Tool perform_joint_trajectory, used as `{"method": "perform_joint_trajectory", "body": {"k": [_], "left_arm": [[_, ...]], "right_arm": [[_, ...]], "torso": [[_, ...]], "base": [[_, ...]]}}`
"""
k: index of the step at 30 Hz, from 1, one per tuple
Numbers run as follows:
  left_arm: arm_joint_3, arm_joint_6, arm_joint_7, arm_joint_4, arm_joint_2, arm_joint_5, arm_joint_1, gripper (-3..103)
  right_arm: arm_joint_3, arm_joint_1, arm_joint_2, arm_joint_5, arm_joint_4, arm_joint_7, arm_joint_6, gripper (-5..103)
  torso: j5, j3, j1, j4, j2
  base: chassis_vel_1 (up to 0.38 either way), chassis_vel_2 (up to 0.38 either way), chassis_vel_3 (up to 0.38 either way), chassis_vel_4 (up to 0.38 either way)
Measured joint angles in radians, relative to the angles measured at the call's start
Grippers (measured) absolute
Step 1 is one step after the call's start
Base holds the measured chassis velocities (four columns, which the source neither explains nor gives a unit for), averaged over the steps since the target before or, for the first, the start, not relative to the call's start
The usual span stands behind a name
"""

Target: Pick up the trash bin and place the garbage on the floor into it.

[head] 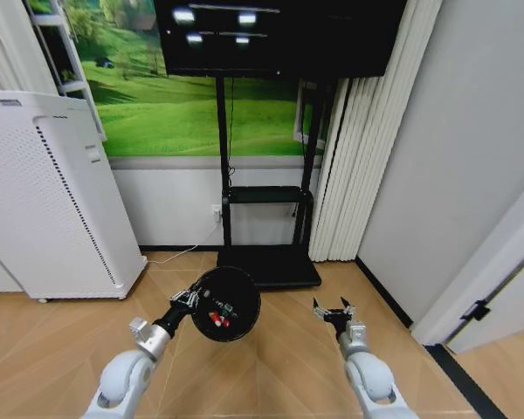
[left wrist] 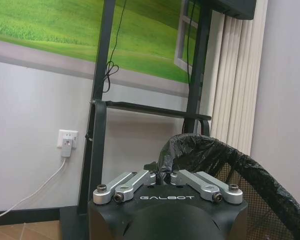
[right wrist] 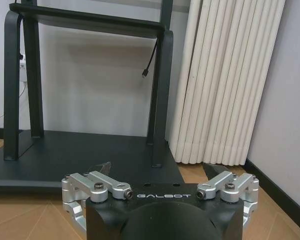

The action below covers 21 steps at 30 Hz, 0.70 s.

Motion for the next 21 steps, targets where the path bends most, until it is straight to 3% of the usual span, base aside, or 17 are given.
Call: {"method": "perform_joint_trajectory", "body": {"k": [15,21], "left_arm": [[-0.006,0.002,0.004,0.008,0.014,-0.010,-0.010,7],[-0.006,0.001,0.006,0.008,0.016,-0.011,-0.010,7]], "right_arm": [[-0.001,-0.008,0.003,-0.025,0.008,-0.008,-0.014,100],[0.002,-0.018,0.002,-0.028,0.024,-0.011,-0.023,100]], "torso": [[0.0001,0.000,0.000,0.0000,0.000],[0.0001,0.000,0.000,0.0000,0.000]], "base": [[0.012,0.010,-0.009,-0.008],[0.126,0.124,-0.142,-0.121]]}}
